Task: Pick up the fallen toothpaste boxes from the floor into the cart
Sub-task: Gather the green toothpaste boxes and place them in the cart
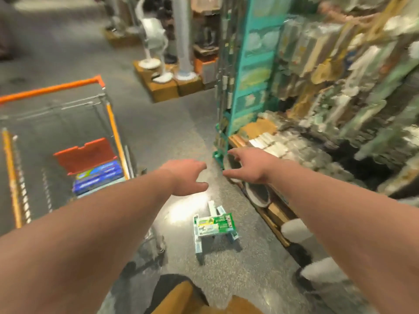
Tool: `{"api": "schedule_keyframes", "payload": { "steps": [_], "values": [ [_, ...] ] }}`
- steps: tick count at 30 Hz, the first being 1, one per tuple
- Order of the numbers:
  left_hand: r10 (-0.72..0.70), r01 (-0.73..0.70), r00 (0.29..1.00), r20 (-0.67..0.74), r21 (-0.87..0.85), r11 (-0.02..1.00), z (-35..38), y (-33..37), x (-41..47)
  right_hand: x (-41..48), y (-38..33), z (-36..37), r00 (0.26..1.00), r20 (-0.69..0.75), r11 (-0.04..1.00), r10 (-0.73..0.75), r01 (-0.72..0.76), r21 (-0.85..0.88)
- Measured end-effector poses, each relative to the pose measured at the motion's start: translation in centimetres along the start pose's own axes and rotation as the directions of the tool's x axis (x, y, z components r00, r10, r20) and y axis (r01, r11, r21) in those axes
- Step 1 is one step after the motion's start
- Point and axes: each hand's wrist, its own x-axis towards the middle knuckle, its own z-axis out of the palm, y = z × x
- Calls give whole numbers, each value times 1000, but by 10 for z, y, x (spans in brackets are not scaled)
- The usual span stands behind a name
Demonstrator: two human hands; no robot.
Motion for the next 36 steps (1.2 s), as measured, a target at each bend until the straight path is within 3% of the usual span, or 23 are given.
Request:
{"api": "schedule_keyframes", "payload": {
  "steps": [7,16,25,33,36],
  "values": [
    [-279,297,953,122,-177,938,58,-51,21,107,-15,47,957,212,979,-197,203,-10],
    [-306,381,915,264,-305,873,172,-97,151,272,23,147,893,405,974,-197,225,-21],
    [-414,602,784,464,-403,690,393,-115,263,423,107,368,769,610,934,-190,333,-129],
    [-486,781,618,618,-412,469,593,-96,339,508,164,576,723,658,891,-212,419,-173],
    [-479,814,570,667,-382,437,653,-90,357,517,181,633,705,672,877,-226,447,-175]
  ]
}}
